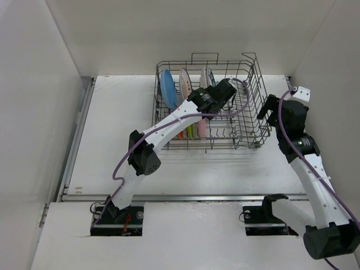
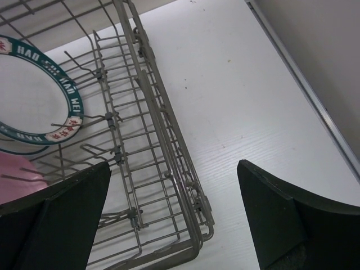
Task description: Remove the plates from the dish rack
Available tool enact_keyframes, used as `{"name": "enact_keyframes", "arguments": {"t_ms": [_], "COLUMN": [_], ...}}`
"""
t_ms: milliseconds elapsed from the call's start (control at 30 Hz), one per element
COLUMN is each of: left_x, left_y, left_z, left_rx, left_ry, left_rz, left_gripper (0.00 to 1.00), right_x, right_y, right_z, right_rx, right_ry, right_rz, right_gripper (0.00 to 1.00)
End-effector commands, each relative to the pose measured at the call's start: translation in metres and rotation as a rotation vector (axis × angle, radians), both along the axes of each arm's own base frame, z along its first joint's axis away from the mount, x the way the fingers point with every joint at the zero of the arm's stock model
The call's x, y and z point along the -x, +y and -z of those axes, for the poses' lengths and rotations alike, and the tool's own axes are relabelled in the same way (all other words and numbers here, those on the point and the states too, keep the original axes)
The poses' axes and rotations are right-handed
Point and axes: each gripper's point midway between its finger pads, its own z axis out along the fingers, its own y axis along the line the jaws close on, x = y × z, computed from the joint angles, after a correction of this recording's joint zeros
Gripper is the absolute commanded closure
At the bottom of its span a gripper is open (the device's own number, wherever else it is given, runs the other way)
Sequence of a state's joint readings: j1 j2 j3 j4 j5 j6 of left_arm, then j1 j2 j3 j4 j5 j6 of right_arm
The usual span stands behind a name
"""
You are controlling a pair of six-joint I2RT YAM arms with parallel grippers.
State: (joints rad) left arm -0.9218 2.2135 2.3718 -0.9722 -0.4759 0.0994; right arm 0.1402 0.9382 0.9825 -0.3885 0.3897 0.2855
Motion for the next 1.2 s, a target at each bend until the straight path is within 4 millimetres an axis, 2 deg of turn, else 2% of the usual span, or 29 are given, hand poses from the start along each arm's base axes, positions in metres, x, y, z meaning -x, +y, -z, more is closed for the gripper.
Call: {"name": "enact_keyframes", "arguments": {"t_ms": [0,67,133,167,333,433,533,667,733,800,867,967,1167], "left_x": [0.022,0.026,0.028,0.027,0.026,0.024,0.020,0.018,0.020,0.019,0.020,0.014,0.012], "left_y": [0.000,-0.002,-0.005,-0.006,-0.009,-0.015,-0.015,-0.006,0.001,0.006,0.014,0.028,0.038], "left_z": [0.024,0.031,0.032,0.034,0.022,-0.004,-0.041,-0.075,-0.091,-0.097,-0.111,-0.120,-0.134], "left_rx": [0.004,0.008,0.023,0.023,0.061,0.123,0.186,0.211,0.213,0.202,0.207,0.139,0.109], "left_ry": [0.128,0.158,0.173,0.173,0.157,0.120,0.043,-0.038,-0.069,-0.091,-0.122,-0.181,-0.229], "left_rz": [0.016,0.018,0.021,0.021,0.007,0.019,0.042,0.047,0.056,0.048,0.040,0.023,0.022], "left_gripper": [0.63,0.75,0.86,0.99,1.00,1.00,1.00,1.00,1.00,1.00,1.00,1.00,1.00], "right_x": [-0.008,-0.015,-0.020,-0.025,-0.039,-0.042,-0.044,-0.049,-0.052,-0.053,-0.054,-0.054,-0.054], "right_y": [-0.005,-0.006,-0.010,-0.009,-0.007,-0.005,-0.005,0.000,0.004,0.007,0.011,0.011,0.011], "right_z": [-0.005,0.004,0.001,0.011,0.015,0.014,0.010,0.006,0.003,0.003,-0.001,-0.001,0.002], "right_rx": [0.011,0.021,0.040,0.047,0.069,0.075,0.090,0.104,0.100,0.103,0.096,0.096,0.096], "right_ry": [-0.021,0.018,0.030,0.069,0.107,0.110,0.098,0.083,0.065,0.067,0.058,0.058,0.058], "right_rz": [0.050,0.058,0.078,0.078,0.066,0.053,0.047,0.002,-0.025,-0.047,-0.064,-0.064,-0.064], "right_gripper": [0.00,0.00,0.00,0.00,0.00,0.00,0.00,0.13,0.15,0.15,0.15,0.15,0.17]}}
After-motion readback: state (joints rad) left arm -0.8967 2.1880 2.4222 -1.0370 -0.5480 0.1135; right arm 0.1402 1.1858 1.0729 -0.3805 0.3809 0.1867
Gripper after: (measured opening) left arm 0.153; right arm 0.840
